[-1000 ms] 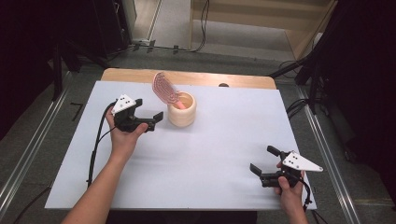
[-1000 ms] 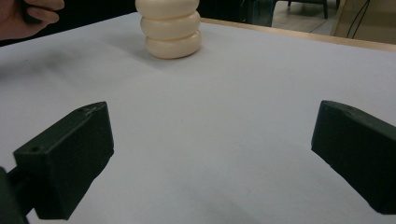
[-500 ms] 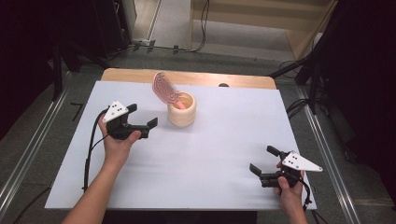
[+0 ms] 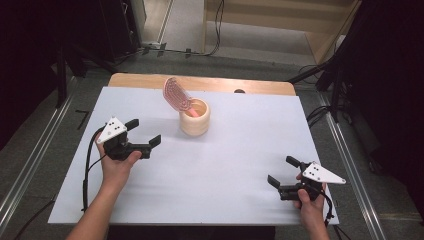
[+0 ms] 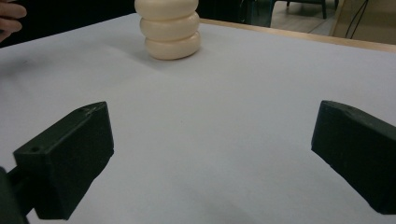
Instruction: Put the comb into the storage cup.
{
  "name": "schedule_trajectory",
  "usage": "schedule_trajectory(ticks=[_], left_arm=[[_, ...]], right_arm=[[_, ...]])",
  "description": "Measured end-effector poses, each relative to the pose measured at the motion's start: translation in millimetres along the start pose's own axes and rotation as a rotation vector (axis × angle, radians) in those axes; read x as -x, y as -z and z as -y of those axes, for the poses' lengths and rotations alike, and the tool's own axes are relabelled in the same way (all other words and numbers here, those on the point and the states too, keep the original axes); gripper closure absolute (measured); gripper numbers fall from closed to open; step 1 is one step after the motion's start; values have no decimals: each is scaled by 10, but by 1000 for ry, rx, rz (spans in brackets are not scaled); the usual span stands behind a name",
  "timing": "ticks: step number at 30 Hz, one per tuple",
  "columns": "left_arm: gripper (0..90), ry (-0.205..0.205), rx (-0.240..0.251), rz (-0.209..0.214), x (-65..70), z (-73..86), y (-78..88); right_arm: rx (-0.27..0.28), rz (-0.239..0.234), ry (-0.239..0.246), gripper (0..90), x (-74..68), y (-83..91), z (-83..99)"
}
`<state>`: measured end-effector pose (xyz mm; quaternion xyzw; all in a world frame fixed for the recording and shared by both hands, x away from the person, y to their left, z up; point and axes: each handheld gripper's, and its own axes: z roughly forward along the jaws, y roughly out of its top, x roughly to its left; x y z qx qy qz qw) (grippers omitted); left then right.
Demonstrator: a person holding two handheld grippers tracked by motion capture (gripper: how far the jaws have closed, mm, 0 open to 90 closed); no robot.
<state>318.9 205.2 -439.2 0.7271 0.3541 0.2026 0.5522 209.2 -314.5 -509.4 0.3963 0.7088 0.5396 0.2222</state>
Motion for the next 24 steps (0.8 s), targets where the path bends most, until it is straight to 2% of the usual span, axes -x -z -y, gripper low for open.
schedule_trajectory(ticks=[5,9,14,18,24], left_arm=[[2,2,7,-6,3,55,94],[2,-17,5,-7,21,79,156],[2,-22,11,-8,47,100,225],[2,-15,22,-3,75,125,287],[2,-25,13,-11,92,201,379]], right_arm=[[-1,3,-9,0,4,12,-2],[-2,5,-6,0,8,13,-1],[-2,9,-6,0,10,18,-4],[-1,10,-5,0,13,24,-5],[2,9,-4,0,18,32,-5]])
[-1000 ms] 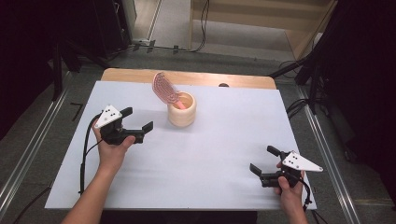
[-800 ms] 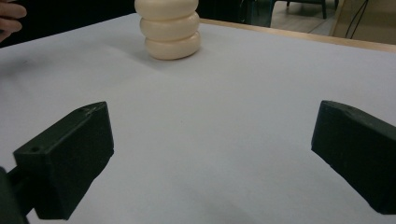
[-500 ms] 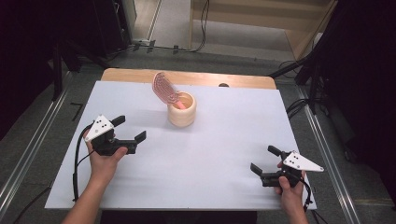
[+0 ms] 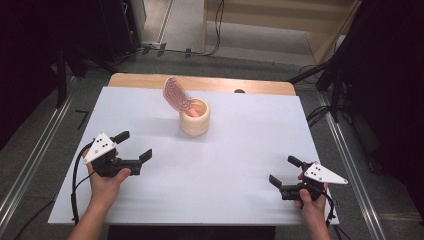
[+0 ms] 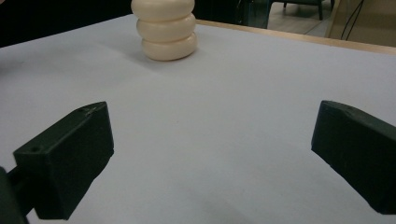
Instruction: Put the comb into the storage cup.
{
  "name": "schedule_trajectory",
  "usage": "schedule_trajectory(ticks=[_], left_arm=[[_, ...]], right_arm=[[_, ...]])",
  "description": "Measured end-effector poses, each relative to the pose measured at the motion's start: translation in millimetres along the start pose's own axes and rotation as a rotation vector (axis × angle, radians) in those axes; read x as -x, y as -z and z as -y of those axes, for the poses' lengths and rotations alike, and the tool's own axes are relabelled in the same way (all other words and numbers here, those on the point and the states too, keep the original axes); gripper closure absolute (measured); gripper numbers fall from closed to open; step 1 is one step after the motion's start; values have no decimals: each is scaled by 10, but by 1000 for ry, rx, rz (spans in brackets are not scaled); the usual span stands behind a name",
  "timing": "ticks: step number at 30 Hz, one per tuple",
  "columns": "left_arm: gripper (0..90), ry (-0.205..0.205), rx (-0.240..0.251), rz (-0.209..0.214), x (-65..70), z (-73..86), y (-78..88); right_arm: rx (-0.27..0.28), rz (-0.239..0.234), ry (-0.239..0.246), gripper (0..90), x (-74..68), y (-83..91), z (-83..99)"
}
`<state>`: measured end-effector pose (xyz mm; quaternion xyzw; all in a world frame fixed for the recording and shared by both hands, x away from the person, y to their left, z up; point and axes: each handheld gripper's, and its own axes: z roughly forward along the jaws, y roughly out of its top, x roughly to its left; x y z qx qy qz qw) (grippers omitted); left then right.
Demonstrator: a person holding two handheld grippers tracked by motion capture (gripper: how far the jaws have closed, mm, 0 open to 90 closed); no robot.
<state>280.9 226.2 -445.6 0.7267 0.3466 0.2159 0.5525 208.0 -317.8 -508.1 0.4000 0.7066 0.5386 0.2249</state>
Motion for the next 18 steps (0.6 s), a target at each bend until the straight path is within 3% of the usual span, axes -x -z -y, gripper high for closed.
schedule_trajectory(ticks=[18], left_arm=[[2,10,-29,-45,-118,228,251]], right_arm=[[-5,4,0,0,-10,-4,-3]])
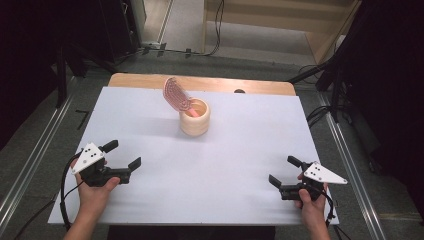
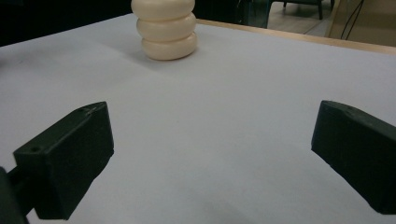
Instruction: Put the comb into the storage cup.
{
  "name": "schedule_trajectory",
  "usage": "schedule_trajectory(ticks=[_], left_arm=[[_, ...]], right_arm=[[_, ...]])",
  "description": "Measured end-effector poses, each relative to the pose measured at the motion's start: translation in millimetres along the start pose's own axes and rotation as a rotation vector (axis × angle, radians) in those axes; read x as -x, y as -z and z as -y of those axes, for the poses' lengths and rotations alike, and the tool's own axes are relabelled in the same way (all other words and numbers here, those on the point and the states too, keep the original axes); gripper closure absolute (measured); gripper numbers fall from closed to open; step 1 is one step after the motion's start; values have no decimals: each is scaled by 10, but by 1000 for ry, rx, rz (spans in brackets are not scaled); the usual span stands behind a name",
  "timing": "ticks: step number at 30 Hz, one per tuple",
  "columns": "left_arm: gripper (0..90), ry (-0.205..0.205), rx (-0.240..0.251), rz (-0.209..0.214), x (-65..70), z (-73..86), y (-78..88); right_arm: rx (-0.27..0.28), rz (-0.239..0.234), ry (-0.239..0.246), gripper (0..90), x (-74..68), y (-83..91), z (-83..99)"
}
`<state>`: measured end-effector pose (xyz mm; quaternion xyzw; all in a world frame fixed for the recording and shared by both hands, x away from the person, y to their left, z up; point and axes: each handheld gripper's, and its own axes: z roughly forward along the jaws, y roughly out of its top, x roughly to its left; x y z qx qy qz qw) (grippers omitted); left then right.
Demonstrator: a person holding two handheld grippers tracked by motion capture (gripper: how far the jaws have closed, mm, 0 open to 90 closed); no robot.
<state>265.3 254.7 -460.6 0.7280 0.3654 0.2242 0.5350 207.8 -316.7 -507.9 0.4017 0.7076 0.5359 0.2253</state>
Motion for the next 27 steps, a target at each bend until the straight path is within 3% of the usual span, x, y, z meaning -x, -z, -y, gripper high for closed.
schedule_trajectory(ticks=[27], left_arm=[[2,34,-13,-58,-248,245,381]], right_arm=[[1,2,-1,0,0,-2,2]])
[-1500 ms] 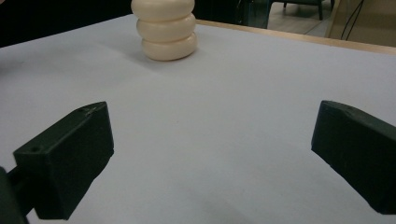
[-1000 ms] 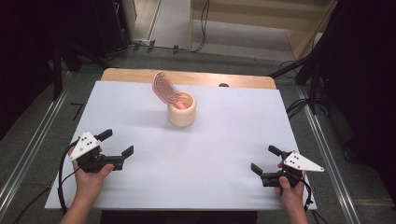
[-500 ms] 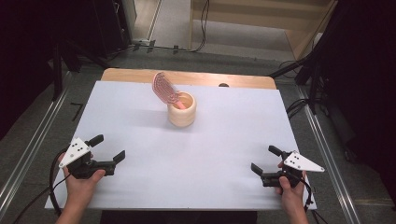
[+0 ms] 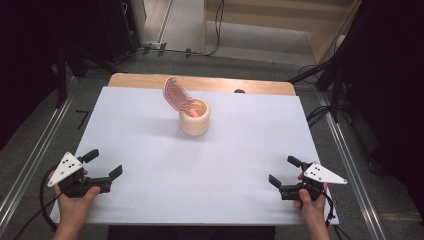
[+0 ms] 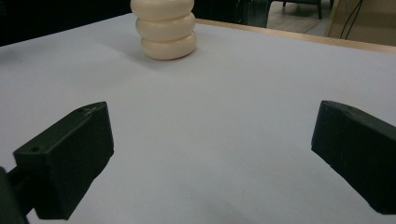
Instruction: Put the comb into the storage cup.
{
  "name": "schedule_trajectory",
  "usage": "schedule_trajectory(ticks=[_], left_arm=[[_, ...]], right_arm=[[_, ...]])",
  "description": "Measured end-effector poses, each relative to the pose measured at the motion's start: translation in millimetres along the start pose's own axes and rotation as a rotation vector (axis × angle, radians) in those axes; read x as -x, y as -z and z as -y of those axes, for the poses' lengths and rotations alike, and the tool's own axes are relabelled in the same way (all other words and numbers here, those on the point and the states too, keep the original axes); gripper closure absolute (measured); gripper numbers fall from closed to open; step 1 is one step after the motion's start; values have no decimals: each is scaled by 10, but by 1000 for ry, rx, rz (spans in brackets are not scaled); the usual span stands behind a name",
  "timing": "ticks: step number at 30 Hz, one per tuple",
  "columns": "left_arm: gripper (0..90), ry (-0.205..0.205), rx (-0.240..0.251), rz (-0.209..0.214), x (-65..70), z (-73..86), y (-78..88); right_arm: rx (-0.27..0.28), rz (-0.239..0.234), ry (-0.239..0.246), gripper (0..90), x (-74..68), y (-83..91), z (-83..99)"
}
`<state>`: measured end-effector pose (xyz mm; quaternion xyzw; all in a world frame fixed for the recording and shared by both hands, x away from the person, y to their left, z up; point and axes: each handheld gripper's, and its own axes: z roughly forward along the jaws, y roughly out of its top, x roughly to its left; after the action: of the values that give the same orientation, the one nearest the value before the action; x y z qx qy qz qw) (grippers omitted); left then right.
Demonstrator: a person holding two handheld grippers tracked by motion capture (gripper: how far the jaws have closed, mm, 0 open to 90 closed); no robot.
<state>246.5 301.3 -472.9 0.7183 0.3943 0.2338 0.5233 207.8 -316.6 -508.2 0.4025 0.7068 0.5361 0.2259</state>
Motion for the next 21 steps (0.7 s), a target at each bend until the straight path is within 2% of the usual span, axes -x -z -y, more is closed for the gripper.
schedule_trajectory(ticks=[7,9,12,16,21], left_arm=[[2,-2,5,-17,-74,54,128],[2,0,3,-16,-100,82,133],[1,31,15,-6,-152,111,139],[1,49,21,-6,-210,132,137],[1,44,12,3,-199,157,123]], right_arm=[[1,-1,-3,0,14,8,9],[3,-1,-2,0,20,7,10],[-1,1,-1,0,21,0,14],[-2,2,-5,0,24,-12,24],[-6,3,-7,0,31,-20,33]])
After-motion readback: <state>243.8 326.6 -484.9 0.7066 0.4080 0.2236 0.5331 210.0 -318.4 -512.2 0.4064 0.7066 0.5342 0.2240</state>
